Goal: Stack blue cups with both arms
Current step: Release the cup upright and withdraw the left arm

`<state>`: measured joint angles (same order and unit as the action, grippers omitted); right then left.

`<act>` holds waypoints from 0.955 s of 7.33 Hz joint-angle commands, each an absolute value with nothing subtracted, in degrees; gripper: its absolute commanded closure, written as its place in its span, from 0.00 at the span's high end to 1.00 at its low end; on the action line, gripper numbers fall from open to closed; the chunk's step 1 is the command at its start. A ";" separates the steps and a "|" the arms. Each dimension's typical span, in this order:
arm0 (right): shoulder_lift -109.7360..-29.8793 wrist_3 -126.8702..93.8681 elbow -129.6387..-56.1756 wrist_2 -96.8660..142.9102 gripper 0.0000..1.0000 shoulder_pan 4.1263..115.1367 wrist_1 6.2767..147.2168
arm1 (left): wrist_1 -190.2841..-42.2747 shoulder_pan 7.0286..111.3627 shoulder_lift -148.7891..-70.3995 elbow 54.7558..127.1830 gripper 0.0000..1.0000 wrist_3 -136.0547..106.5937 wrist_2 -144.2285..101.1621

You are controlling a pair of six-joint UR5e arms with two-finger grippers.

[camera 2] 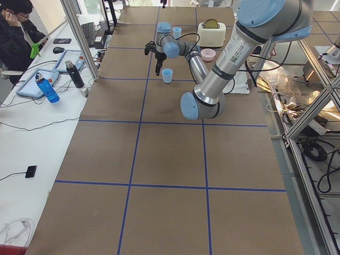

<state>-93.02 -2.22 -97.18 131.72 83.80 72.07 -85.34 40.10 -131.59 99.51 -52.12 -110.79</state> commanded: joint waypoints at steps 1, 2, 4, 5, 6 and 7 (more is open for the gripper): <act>-92.90 -2.28 -99.83 137.60 1.00 83.76 72.07 | -80.86 56.69 -120.81 105.29 0.99 -24.51 -121.58; -93.68 -2.46 -101.24 138.68 1.00 83.67 72.07 | -80.77 64.78 -115.02 104.68 0.99 -11.03 -126.77; -95.53 -9.17 -104.92 137.91 1.00 80.09 72.16 | -80.86 79.56 -106.31 100.40 0.99 7.55 -131.81; -96.06 -14.01 -106.86 134.59 1.00 76.15 72.16 | -81.90 85.98 -103.13 95.15 0.99 14.00 -134.36; -97.37 -16.24 -108.35 131.60 1.00 72.72 72.16 | -81.91 89.18 -101.36 90.23 0.99 21.54 -134.38; -98.34 -16.35 -108.98 129.48 1.00 70.25 72.16 | -82.09 91.47 -100.64 86.09 0.99 22.93 -134.21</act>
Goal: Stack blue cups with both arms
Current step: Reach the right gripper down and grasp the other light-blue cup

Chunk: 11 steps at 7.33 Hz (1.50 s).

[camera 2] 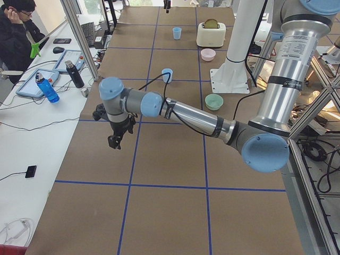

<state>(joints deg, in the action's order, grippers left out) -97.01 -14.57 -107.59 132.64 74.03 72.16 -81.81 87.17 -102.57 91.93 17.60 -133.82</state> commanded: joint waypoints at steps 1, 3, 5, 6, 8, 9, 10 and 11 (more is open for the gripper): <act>-99.22 -16.09 -108.90 128.59 1.00 68.40 72.07 | -82.35 94.37 -99.42 85.61 0.99 23.55 -134.03; -99.58 -16.43 -108.37 127.09 1.00 64.00 72.07 | -88.63 94.92 -94.16 85.87 0.99 26.19 -134.12; -99.49 -16.70 -105.93 125.61 0.98 60.40 68.76 | -90.18 95.18 -93.34 85.78 0.99 26.19 -134.03; -99.58 -18.35 -103.21 125.51 0.98 59.42 63.51 | -90.26 95.19 -93.25 85.78 0.99 26.19 -134.03; -99.75 -21.71 -100.73 124.72 0.90 57.05 58.29 | -90.35 95.19 -92.12 85.95 0.99 26.19 -134.12; -99.76 -21.62 -100.55 124.80 0.65 57.04 58.18 | -90.35 95.19 -92.02 85.96 0.99 26.19 -134.12; -99.76 -21.19 -100.63 124.80 0.21 57.04 58.27 | -90.35 95.19 -91.93 85.87 0.99 26.28 -134.21; -99.76 -21.01 -100.98 125.24 0.00 57.04 58.01 | -90.35 95.19 -91.59 85.87 0.99 26.37 -134.30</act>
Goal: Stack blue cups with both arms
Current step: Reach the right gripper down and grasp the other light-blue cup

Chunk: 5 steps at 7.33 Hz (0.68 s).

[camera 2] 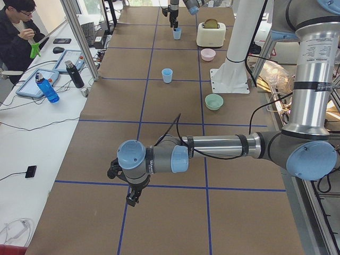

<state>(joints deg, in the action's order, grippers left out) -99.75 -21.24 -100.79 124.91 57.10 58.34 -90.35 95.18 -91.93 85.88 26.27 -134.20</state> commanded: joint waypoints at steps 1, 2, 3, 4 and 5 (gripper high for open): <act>-99.76 -20.92 -101.33 125.59 0.00 57.04 58.01 | -90.70 95.19 -91.23 85.87 0.99 26.37 -134.30; -99.76 -20.92 -101.95 125.94 0.00 57.04 58.01 | -90.70 95.19 -91.14 85.87 0.99 26.37 -134.38; -99.76 -21.00 -103.08 126.90 0.00 57.22 58.09 | -90.70 95.19 -91.14 85.87 0.99 26.37 -134.38; -99.76 -21.61 -103.97 127.09 0.00 57.13 58.10 | -90.70 95.19 -90.71 86.04 0.99 26.37 -134.38; -99.58 -21.71 -105.89 128.74 0.00 57.22 58.62 | -90.79 95.19 -90.53 86.22 0.99 26.37 -134.47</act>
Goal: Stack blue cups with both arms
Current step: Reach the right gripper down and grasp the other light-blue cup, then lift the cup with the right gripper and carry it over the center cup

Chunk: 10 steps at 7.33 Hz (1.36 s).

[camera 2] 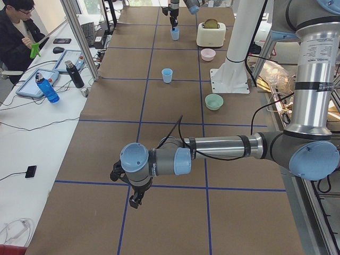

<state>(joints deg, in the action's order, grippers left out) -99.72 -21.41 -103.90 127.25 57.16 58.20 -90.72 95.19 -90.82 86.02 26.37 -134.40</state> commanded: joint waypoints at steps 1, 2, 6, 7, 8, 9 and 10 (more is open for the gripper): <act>-98.10 -21.97 -106.00 130.41 0.00 58.35 58.71 | -90.79 95.19 -90.44 86.31 0.99 26.45 -134.47; -92.43 -26.85 -105.91 130.43 0.00 59.14 62.37 | -90.70 95.19 -90.35 86.31 0.99 26.46 -134.47; -62.03 -53.03 -106.26 126.68 0.00 53.38 86.60 | -91.14 95.19 -89.30 86.22 0.99 26.37 -134.47; -56.66 -59.18 -106.26 123.08 0.00 49.26 89.97 | -91.14 95.19 -89.21 86.22 0.99 26.28 -134.47; -51.64 -66.20 -106.17 117.48 0.00 44.35 92.35 | -91.14 95.19 -89.21 86.22 0.99 26.28 -134.47; -46.98 -71.32 -105.82 111.51 0.00 38.99 96.64 | -91.14 95.19 -89.21 86.05 0.99 26.28 -134.47; -43.54 -75.46 -105.04 104.57 0.00 33.54 100.51 | -91.14 95.19 -89.21 86.04 0.99 26.28 -134.47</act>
<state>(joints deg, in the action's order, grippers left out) -48.33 -69.78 -105.75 112.35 39.96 95.83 -91.14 95.19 -89.22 86.10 26.28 -134.47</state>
